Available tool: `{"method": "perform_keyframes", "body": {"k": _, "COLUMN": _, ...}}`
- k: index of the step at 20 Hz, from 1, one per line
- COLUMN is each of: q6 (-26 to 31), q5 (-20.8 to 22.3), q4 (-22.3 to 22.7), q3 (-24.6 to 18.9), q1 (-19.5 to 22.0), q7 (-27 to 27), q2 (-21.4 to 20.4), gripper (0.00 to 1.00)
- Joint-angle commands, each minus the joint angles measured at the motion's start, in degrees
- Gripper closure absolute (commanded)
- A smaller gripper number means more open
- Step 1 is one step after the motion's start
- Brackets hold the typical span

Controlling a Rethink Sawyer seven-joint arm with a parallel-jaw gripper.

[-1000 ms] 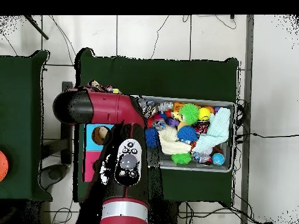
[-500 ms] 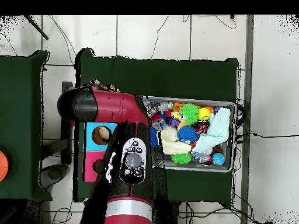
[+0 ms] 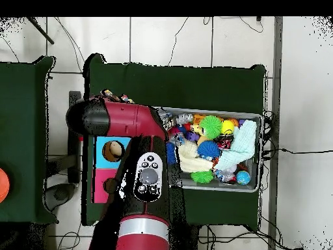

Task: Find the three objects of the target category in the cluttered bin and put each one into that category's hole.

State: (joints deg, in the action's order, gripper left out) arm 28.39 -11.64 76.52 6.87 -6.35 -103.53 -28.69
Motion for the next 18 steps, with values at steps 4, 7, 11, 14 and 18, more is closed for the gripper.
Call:
{"method": "perform_keyframes", "body": {"k": 4, "q6": -0.8, "q5": 0.2, "q4": 4.3, "q3": -2.9, "q1": 0.8, "q7": -9.4, "q2": 3.8, "gripper": 1.0}}
{"method": "perform_keyframes", "body": {"k": 7, "q6": -2.7, "q5": 0.2, "q4": 5.8, "q3": -4.1, "q1": 1.7, "q7": -8.9, "q2": 3.8, "gripper": 1.0}}
{"method": "perform_keyframes", "body": {"k": 11, "q6": -2.9, "q5": 0.3, "q4": 6.5, "q3": -4.5, "q1": 2.0, "q7": -8.5, "q2": 3.6, "gripper": 1.0}}
{"method": "perform_keyframes", "body": {"k": 14, "q6": -2.4, "q5": 0.5, "q4": 6.9, "q3": -4.3, "q1": 1.8, "q7": -8.5, "q2": 3.4, "gripper": 1.0}}
{"method": "perform_keyframes", "body": {"k": 18, "q6": -2.6, "q5": 0.5, "q4": 8.2, "q3": -4.6, "q1": 2.1, "q7": -8.3, "q2": 3.0, "gripper": 1.0}}
